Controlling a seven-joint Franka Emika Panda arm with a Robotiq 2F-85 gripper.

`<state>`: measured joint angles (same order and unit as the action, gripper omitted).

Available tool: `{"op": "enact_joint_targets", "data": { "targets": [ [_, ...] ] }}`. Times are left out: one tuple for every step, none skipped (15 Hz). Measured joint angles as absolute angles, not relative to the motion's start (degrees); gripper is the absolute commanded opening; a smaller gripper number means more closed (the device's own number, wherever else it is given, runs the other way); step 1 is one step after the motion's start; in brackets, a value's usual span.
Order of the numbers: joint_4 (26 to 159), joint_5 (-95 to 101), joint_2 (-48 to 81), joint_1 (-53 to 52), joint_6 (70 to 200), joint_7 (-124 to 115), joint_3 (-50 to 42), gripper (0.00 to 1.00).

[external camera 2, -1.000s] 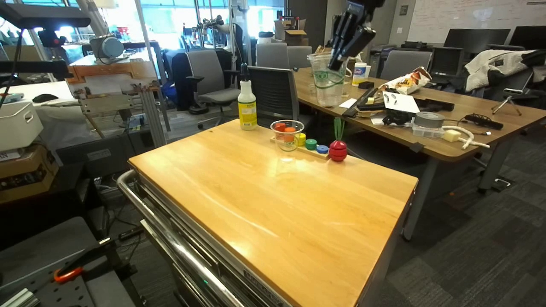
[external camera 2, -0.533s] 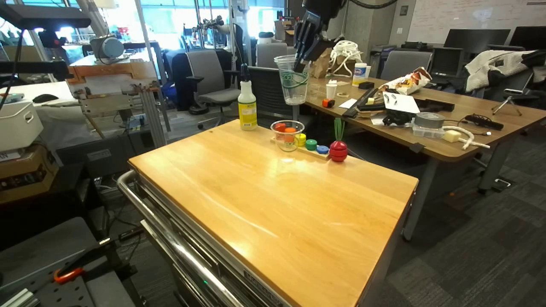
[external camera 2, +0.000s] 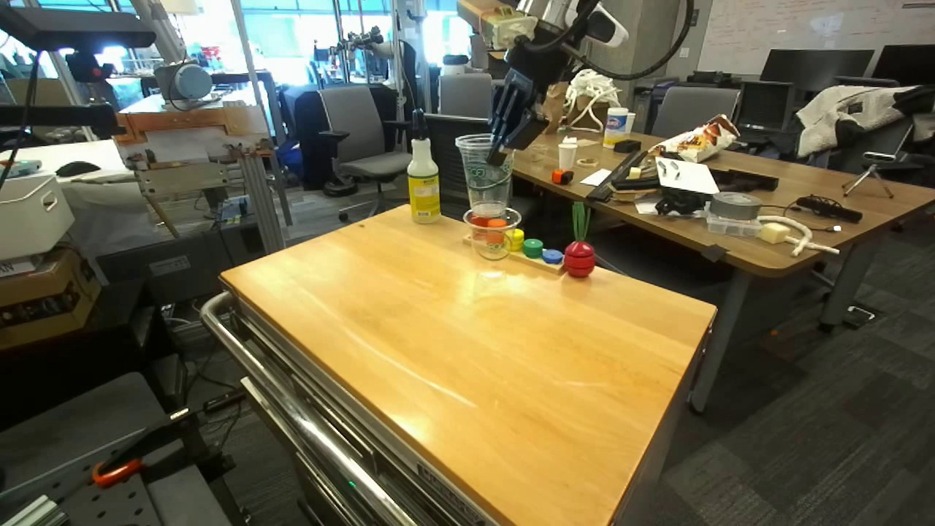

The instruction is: Stack the three cups together

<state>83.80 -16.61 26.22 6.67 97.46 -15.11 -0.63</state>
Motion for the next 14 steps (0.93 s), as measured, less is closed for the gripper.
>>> {"op": "enact_joint_targets", "data": {
  "targets": [
    [84.5,-16.6,26.2,6.7,97.5,-14.7,-0.6,0.02],
    [85.2,-16.6,26.2,6.6,97.6,-14.4,-0.6,0.02],
    [85.8,-16.6,26.3,6.6,98.2,-14.0,-0.6,0.02],
    [86.5,-16.6,26.3,6.4,99.0,-13.6,-0.6,0.02],
    [87.0,-16.6,26.5,6.3,100.2,-13.2,-0.6,0.02],
    [87.5,-16.6,26.7,6.1,101.4,-12.8,-0.6,0.02],
    [87.8,-16.6,27.0,5.9,102.7,-12.4,-0.6,0.02],
    [87.9,-16.5,27.3,5.7,103.7,-12.2,-0.6,0.02],
    [88.0,-16.5,27.6,5.6,104.6,-12.0,-0.6,0.02],
    [88.1,-16.4,27.9,5.6,105.4,-11.7,-0.6,0.02],
    [88.2,-16.3,28.2,5.6,106.1,-11.5,-0.6,0.02],
    [88.3,-16.3,28.5,5.6,106.5,-11.3,-0.7,0.23],
    [88.5,-16.2,28.7,5.6,107.0,-11.0,-0.8,0.33],
    [88.9,-16.2,28.8,5.6,107.3,-10.7,-0.9,0.38]
  ]
}}
